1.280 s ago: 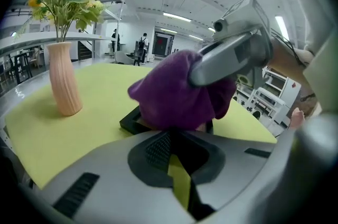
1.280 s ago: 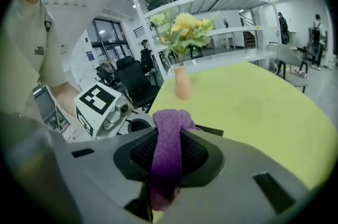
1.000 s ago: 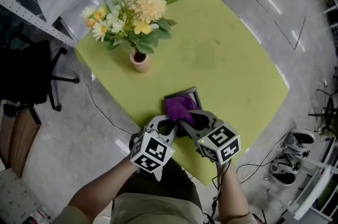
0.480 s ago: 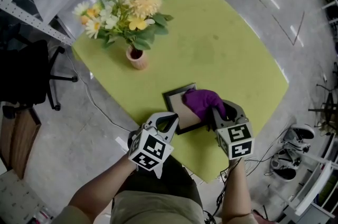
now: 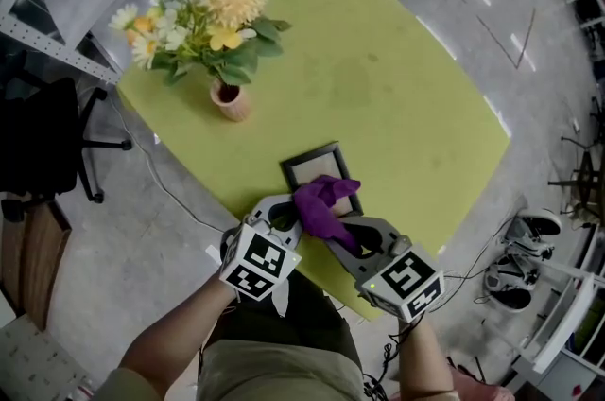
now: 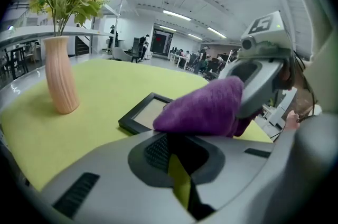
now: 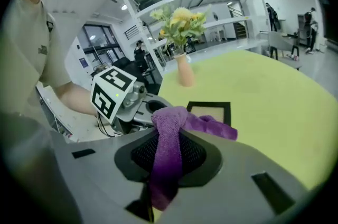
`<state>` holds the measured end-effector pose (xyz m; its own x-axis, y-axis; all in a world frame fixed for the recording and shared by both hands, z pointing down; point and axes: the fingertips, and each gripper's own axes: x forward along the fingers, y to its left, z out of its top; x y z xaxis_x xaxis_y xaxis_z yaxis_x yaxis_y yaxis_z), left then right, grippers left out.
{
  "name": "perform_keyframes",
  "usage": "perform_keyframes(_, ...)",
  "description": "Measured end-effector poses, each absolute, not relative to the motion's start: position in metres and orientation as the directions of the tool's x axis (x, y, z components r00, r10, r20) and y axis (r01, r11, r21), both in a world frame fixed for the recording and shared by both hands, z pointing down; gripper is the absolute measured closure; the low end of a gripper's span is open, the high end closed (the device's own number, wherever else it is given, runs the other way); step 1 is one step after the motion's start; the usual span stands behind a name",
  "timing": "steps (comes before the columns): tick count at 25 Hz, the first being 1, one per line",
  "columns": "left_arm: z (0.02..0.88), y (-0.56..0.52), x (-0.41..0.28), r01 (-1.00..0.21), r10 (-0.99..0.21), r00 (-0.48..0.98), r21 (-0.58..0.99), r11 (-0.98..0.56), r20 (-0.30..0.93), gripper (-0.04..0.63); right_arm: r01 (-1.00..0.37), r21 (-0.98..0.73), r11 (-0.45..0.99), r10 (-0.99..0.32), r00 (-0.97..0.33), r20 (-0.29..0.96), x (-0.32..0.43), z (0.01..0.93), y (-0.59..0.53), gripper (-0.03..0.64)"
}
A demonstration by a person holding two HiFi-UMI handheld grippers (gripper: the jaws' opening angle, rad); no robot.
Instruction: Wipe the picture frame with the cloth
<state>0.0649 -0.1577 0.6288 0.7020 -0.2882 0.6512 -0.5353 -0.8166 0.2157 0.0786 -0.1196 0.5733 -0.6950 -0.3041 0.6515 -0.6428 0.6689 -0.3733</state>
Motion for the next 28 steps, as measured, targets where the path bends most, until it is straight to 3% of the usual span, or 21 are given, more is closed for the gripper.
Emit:
perform_keyframes(6,0.628,-0.159,0.065,-0.536,-0.292,0.704,0.214,-0.817,0.648,0.589,-0.635,-0.468,0.614,-0.292,-0.734,0.614,0.069,0.606,-0.116,0.542)
perform_keyframes(11,0.630,-0.157,0.065,-0.524,-0.290,0.706,0.201,-0.828,0.646,0.589,-0.673,-0.367,0.642,-0.301,-0.662,0.686,0.079,0.629,-0.115,0.543)
perform_keyframes(22,0.629,-0.159,0.067,-0.518,-0.281,0.713,0.213,-0.828,0.642,0.589,-0.900,-0.109,0.423,-0.552,-0.351,0.756,0.178,0.627,-0.146,0.545)
perform_keyframes(28,0.633,-0.161,0.063,-0.563,-0.265,0.714,0.306,-0.768,0.647,0.589,-0.943,-0.182,0.279,-0.662,-0.326,0.675,0.212,0.594,-0.150,0.545)
